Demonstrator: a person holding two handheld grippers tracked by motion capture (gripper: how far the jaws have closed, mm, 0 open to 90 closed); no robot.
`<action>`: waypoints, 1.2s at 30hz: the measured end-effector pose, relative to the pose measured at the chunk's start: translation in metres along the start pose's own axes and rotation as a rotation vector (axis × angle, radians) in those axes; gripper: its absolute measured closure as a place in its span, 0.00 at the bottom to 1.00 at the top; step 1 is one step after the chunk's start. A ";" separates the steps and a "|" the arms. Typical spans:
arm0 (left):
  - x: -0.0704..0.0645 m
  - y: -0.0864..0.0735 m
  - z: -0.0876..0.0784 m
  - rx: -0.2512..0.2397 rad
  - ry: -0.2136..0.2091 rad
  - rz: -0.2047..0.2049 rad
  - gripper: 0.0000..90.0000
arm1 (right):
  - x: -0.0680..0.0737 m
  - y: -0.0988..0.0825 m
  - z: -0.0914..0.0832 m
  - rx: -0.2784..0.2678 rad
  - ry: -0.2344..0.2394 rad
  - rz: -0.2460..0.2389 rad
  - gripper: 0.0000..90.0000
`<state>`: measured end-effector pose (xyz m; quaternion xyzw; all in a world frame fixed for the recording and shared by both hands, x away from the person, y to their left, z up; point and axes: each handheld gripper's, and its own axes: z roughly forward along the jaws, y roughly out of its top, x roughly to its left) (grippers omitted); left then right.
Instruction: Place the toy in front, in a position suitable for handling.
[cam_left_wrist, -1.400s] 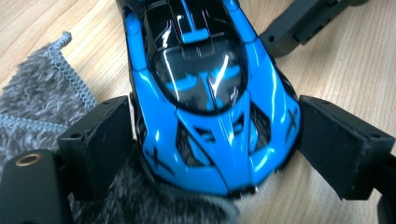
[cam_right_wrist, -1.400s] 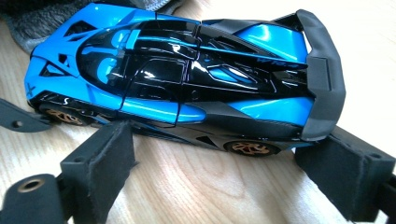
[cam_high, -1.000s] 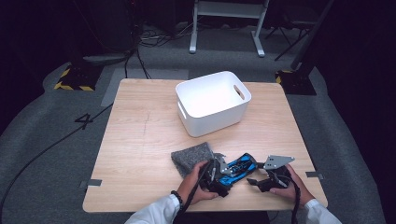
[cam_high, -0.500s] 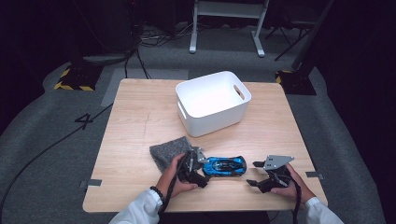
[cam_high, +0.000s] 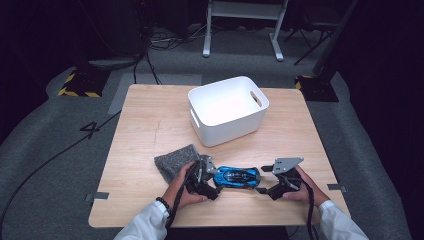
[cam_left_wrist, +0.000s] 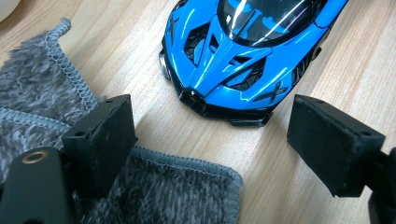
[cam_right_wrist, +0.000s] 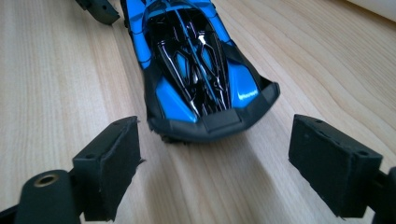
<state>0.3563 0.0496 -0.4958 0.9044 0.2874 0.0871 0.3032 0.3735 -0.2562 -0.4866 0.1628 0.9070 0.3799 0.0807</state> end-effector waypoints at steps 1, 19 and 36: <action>0.000 0.000 0.000 -0.001 0.001 -0.001 0.17 | 0.000 0.002 0.003 0.003 0.001 -0.005 0.19; 0.002 0.000 0.002 -0.015 0.001 0.000 0.17 | -0.002 0.023 0.044 0.053 0.066 -0.059 0.17; -0.002 -0.001 -0.018 -0.047 -0.013 0.033 0.18 | -0.004 0.016 0.033 0.034 0.112 -0.048 0.26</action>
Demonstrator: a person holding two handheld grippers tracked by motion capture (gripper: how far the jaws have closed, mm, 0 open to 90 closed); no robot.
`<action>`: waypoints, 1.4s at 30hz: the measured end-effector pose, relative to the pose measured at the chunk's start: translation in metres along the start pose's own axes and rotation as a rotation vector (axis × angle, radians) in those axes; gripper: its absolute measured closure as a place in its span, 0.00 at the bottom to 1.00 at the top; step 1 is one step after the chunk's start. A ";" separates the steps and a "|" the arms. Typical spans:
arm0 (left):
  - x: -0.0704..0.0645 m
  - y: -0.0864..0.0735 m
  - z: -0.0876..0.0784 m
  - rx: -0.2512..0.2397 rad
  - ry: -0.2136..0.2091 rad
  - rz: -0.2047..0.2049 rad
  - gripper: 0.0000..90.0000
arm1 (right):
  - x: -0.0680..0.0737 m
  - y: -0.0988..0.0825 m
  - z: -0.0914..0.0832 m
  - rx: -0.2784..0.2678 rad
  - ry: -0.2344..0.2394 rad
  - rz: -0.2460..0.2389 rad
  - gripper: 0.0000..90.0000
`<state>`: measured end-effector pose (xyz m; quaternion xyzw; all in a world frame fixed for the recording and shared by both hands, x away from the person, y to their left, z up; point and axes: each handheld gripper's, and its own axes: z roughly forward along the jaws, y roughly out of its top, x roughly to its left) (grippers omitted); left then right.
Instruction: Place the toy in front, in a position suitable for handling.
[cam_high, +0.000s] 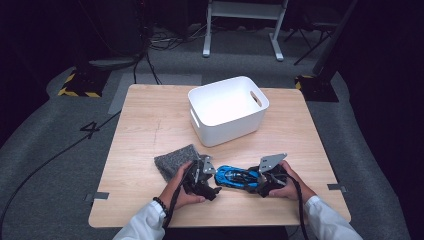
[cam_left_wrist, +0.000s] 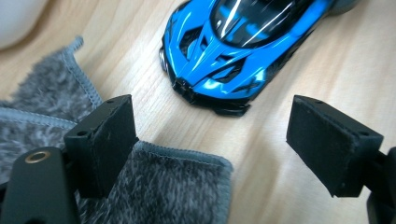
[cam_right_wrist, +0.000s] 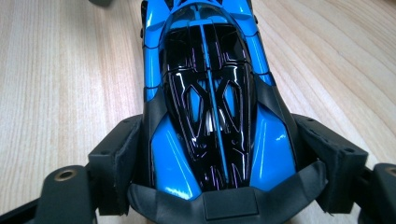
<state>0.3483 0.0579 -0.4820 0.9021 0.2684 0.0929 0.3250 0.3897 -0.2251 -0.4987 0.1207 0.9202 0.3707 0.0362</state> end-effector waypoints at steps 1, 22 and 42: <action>0.000 0.000 -0.004 -0.011 0.000 0.014 0.18 | 0.001 -0.001 -0.001 0.001 -0.004 0.002 0.26; 0.066 -0.066 -0.051 -0.018 0.123 -0.133 0.18 | 0.006 -0.013 -0.007 -0.022 -0.051 -0.002 0.24; 0.071 -0.062 -0.030 -0.021 0.156 -0.106 0.16 | 0.020 -0.025 -0.020 -0.014 -0.041 -0.005 0.27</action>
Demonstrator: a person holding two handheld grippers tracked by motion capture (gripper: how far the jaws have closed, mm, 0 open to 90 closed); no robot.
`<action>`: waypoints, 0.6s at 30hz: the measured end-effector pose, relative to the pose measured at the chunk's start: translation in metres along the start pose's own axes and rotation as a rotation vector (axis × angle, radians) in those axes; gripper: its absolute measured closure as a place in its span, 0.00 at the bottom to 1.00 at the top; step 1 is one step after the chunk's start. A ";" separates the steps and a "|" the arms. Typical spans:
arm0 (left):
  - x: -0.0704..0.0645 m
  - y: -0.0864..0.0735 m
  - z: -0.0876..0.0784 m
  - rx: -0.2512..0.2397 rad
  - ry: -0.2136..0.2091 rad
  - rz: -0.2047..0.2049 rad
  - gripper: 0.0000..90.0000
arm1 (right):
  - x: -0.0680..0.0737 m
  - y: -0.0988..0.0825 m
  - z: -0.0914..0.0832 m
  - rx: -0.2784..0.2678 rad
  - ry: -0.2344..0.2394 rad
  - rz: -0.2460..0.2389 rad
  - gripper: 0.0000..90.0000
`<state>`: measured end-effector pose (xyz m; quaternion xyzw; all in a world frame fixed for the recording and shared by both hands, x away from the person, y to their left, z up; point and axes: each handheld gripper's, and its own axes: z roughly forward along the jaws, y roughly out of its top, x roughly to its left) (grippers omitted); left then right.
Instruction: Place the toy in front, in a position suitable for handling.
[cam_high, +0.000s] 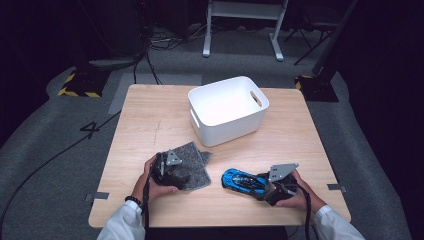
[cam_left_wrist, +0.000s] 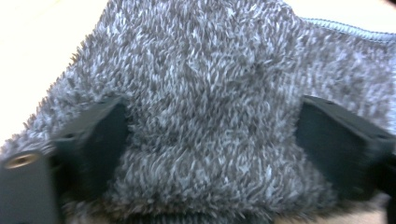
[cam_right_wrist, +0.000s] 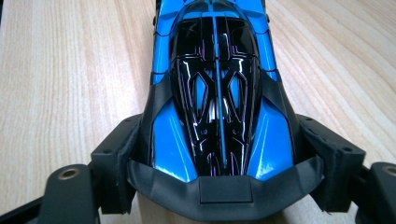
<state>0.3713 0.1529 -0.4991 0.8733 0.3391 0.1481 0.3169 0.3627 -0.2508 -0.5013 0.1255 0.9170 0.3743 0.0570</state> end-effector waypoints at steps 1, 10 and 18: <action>0.000 0.000 0.000 -0.002 0.000 0.006 0.21 | 0.001 -0.001 -0.001 0.001 0.001 0.000 0.27; 0.000 0.003 -0.002 -0.024 0.026 0.033 0.66 | 0.004 -0.009 -0.008 -0.008 0.002 0.003 0.27; -0.003 0.001 -0.005 -0.044 0.026 0.045 0.80 | 0.003 -0.007 -0.006 -0.003 0.010 -0.009 0.27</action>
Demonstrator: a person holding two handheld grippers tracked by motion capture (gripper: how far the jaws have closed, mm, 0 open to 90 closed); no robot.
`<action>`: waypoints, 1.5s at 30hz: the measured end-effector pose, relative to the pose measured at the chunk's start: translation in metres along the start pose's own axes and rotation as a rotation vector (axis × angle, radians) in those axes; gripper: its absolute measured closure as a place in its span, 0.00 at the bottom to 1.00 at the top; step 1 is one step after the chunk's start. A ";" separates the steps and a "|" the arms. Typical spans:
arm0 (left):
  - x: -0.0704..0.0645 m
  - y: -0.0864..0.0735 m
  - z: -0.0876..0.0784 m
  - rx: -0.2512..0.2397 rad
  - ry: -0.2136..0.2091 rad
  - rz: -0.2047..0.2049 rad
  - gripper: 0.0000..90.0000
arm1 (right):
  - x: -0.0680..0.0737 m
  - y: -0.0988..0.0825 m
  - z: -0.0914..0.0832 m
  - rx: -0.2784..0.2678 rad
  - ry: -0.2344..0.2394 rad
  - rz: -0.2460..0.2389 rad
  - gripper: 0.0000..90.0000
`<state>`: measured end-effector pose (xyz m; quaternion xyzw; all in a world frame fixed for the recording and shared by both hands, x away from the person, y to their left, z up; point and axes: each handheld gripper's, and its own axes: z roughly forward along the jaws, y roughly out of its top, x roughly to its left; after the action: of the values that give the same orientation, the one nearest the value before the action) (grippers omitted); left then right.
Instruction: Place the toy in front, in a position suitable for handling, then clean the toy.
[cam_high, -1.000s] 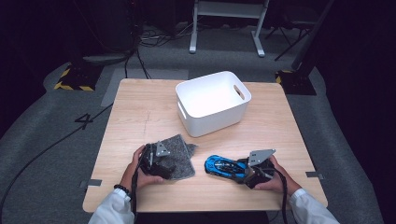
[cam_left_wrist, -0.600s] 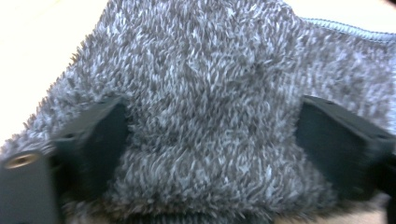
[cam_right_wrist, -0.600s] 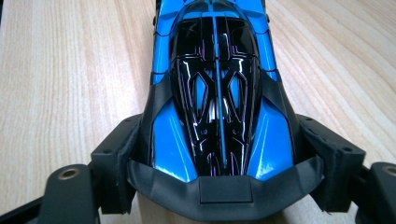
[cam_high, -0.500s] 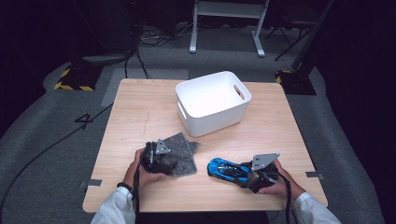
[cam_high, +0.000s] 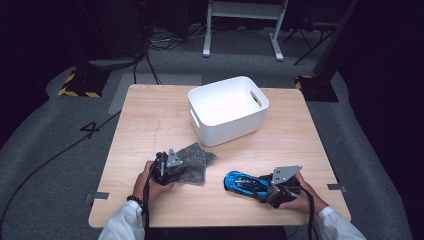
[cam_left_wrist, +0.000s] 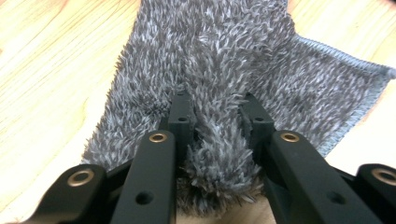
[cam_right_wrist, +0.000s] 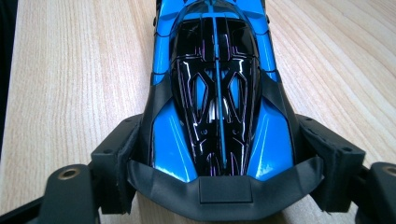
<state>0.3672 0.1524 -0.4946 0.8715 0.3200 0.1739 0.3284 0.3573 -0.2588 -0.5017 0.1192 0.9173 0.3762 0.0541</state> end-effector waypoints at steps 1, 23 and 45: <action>0.000 0.000 -0.001 -0.005 -0.011 -0.003 0.81 | 0.000 0.000 0.000 0.000 0.001 -0.002 0.27; -0.052 0.046 -0.015 -0.185 -0.265 0.139 0.82 | -0.003 0.008 0.010 -0.024 0.024 -0.019 0.28; -0.105 0.083 0.033 -0.136 -0.404 0.282 0.81 | 0.005 0.019 0.022 -0.030 0.064 -0.047 0.28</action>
<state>0.3438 0.0185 -0.4718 0.9005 0.1106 0.0616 0.4161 0.3596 -0.2297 -0.5039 0.0845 0.9153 0.3922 0.0354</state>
